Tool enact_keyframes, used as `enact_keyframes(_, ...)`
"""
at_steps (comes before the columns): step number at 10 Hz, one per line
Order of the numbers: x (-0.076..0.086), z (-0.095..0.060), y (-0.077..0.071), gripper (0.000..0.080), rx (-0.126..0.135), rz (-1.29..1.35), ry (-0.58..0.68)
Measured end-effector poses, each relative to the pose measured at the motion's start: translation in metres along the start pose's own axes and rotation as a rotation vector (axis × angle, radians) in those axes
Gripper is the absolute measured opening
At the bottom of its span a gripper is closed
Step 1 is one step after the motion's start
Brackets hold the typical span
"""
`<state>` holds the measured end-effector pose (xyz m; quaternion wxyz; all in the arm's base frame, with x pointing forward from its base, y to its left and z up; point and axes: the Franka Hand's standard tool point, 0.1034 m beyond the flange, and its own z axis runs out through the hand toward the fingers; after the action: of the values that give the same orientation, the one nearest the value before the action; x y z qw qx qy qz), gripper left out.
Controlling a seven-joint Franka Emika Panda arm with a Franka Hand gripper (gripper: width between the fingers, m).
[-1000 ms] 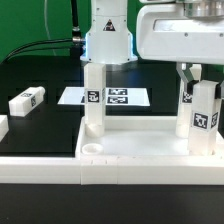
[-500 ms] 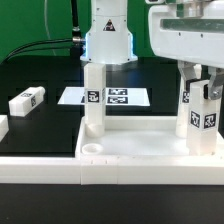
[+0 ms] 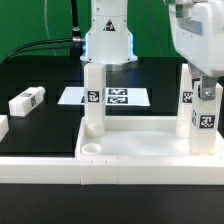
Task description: Assemble desk
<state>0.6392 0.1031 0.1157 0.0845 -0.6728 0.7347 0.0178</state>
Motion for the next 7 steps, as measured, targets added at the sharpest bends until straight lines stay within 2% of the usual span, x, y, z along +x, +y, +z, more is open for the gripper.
enact_keyframes(3, 0.0003, 0.0004, 0.0008, 0.029, 0.035, 0.217, -0.033)
enact_keyframes(4, 0.0004, 0.0013, 0.0012, 0.0366, 0.033, 0.258, -0.032)
enact_keyframes(5, 0.0007, 0.0021, 0.0015, 0.0499, 0.033, 0.187, -0.03)
enact_keyframes(6, 0.0008, 0.0025, 0.0018, 0.0499, 0.029, 0.175, -0.028)
enact_keyframes(7, 0.0006, 0.0023, 0.0012, 0.0617, 0.02, 0.112, -0.029)
